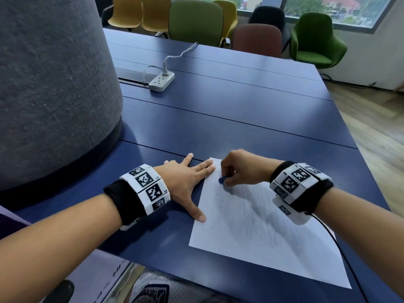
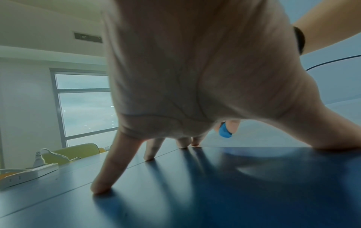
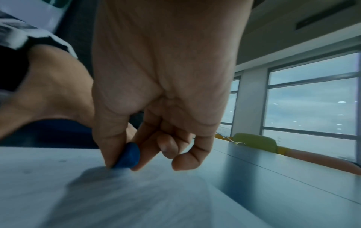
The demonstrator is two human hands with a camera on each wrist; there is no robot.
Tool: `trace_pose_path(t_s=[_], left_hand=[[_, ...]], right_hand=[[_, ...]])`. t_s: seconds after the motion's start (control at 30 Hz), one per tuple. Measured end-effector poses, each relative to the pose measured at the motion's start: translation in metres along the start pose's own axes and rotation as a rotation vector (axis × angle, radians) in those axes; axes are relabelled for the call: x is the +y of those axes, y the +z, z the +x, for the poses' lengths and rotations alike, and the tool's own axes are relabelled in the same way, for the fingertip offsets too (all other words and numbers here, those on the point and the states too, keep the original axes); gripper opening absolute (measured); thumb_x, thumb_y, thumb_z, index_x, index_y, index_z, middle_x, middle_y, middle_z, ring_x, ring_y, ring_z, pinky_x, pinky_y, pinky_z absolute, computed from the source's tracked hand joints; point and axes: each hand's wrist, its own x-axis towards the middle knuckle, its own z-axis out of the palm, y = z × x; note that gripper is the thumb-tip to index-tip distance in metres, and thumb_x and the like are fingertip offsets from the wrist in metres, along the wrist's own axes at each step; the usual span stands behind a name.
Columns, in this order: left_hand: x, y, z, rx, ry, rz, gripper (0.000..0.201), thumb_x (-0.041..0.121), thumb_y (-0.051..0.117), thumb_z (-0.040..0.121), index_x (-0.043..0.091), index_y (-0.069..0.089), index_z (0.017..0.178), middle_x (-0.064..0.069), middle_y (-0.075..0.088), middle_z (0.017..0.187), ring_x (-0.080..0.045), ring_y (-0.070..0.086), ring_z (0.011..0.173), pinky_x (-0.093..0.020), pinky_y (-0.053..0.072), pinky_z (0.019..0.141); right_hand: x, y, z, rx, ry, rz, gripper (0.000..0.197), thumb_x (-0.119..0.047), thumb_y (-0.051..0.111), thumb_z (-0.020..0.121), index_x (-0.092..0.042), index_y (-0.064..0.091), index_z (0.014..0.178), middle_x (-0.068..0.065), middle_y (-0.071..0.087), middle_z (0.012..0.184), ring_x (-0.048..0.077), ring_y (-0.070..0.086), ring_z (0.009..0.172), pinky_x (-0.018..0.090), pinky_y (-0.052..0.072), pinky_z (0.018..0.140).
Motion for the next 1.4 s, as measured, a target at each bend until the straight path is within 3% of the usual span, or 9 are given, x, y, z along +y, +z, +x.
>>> trace_pose_path(t_s=[0.17,0.33,0.53,0.7,0.87,1.03,1.17,1.33,1.4], left_hand=[[0.000,0.001,0.000,0.000,0.005,-0.004,0.138,0.091,0.062,0.053,0.040,-0.020,0.151,0.031,-0.030,0.153,-0.028,-0.021,0.148,-0.063,0.024,0.112],[0.002,-0.001,0.000,-0.002,0.000,-0.010,0.138,0.088,0.065,0.054,0.039,-0.020,0.152,0.030,-0.029,0.153,-0.028,-0.020,0.149,-0.062,0.024,0.112],[0.003,0.000,-0.001,-0.003,-0.001,-0.012,0.138,0.089,0.064,0.054,0.039,-0.019,0.152,0.030,-0.029,0.153,-0.027,-0.021,0.148,-0.063,0.024,0.112],[0.001,0.000,0.001,0.001,0.000,-0.010,0.139,0.090,0.064,0.052,0.040,-0.020,0.151,0.030,-0.029,0.153,-0.029,-0.019,0.149,-0.062,0.024,0.112],[0.001,0.001,0.001,0.003,0.004,-0.013,0.139,0.090,0.064,0.053,0.040,-0.020,0.151,0.030,-0.029,0.153,-0.028,-0.020,0.149,-0.064,0.023,0.112],[0.001,0.000,0.000,0.002,0.008,-0.030,0.138,0.088,0.066,0.054,0.039,-0.018,0.153,0.029,-0.027,0.155,-0.029,-0.020,0.149,-0.066,0.017,0.113],[0.000,0.001,0.001,0.011,0.006,-0.032,0.139,0.089,0.065,0.052,0.040,-0.019,0.152,0.030,-0.028,0.154,-0.029,-0.019,0.149,-0.064,0.020,0.113],[0.000,0.001,0.001,0.006,0.002,-0.029,0.139,0.088,0.065,0.053,0.039,-0.018,0.152,0.030,-0.028,0.154,-0.030,-0.020,0.149,-0.067,0.018,0.113],[0.000,0.000,0.001,0.000,0.002,-0.031,0.139,0.088,0.065,0.053,0.039,-0.019,0.152,0.030,-0.028,0.154,-0.029,-0.020,0.149,-0.067,0.017,0.113]], right_hand=[[0.000,0.000,0.002,0.141,0.044,-0.095,0.016,-0.025,0.064,0.085,-0.016,0.057,0.074,-0.005,0.053,0.069,0.020,0.050,0.069,0.028,0.039,0.060],[-0.018,0.008,-0.015,-0.084,-0.062,-0.067,0.014,-0.025,0.070,0.083,-0.017,0.061,0.076,-0.007,0.058,0.068,0.011,0.049,0.060,0.028,0.044,0.059],[-0.002,0.000,-0.007,0.113,0.067,-0.131,0.016,-0.028,0.063,0.086,-0.013,0.061,0.079,-0.003,0.057,0.073,0.020,0.050,0.071,0.027,0.037,0.059],[-0.021,0.006,-0.019,-0.096,-0.042,-0.073,0.015,-0.024,0.069,0.083,-0.012,0.062,0.077,-0.003,0.062,0.073,0.013,0.050,0.062,0.029,0.044,0.059],[-0.013,0.003,-0.011,0.062,0.018,-0.110,0.018,-0.027,0.067,0.084,-0.011,0.064,0.079,0.000,0.062,0.073,0.019,0.050,0.068,0.033,0.048,0.063],[-0.029,0.013,-0.028,-0.145,-0.069,-0.053,0.012,-0.025,0.071,0.081,-0.017,0.063,0.078,-0.007,0.063,0.076,0.012,0.054,0.068,0.027,0.048,0.065],[-0.018,0.006,-0.019,0.011,0.001,-0.076,0.021,-0.027,0.066,0.084,-0.006,0.065,0.080,0.009,0.069,0.079,0.028,0.061,0.074,0.040,0.053,0.066],[-0.031,0.017,-0.034,-0.164,-0.064,0.002,0.012,-0.024,0.072,0.080,-0.016,0.064,0.079,-0.004,0.067,0.081,0.014,0.056,0.070,0.032,0.050,0.069],[-0.029,0.014,-0.031,-0.126,-0.044,-0.007,0.014,-0.027,0.072,0.081,-0.016,0.064,0.079,-0.002,0.069,0.082,0.016,0.058,0.071,0.035,0.053,0.071]])
